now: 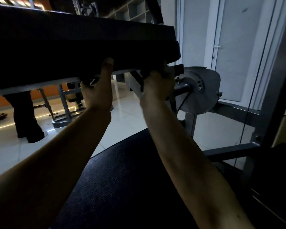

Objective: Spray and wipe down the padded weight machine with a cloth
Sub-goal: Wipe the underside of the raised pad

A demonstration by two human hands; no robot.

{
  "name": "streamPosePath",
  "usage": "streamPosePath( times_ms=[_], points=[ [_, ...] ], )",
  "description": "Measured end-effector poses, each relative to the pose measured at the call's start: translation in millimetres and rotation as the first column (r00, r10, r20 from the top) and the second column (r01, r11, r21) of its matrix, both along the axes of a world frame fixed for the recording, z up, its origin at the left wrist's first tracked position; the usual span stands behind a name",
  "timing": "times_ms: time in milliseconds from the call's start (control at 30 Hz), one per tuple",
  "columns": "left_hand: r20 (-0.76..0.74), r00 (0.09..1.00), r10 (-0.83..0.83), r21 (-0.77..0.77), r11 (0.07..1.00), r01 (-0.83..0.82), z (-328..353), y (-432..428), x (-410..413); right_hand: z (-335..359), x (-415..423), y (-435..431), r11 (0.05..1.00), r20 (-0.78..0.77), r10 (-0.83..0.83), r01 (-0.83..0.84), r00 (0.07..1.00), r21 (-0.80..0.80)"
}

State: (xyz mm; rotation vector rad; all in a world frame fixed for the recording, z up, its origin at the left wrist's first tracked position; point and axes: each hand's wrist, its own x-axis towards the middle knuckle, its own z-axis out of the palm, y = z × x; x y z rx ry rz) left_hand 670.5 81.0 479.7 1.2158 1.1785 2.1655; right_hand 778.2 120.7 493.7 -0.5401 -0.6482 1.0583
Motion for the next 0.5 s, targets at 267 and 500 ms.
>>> streamPosePath(
  times_ms=[267, 500],
  points=[
    [-0.024, 1.000, 0.007, -0.007, 1.000, -0.007, -2, 9, -2, -12, -18, -1, 0.998, 0.030, -0.033, 0.031, 0.999, 0.060],
    [-0.070, 0.996, -0.047, -0.074, 0.996, 0.042, 1, -6, -15, -23, -18, -38, 0.993, 0.009, 0.092, -0.093, 0.996, 0.079]
  ],
)
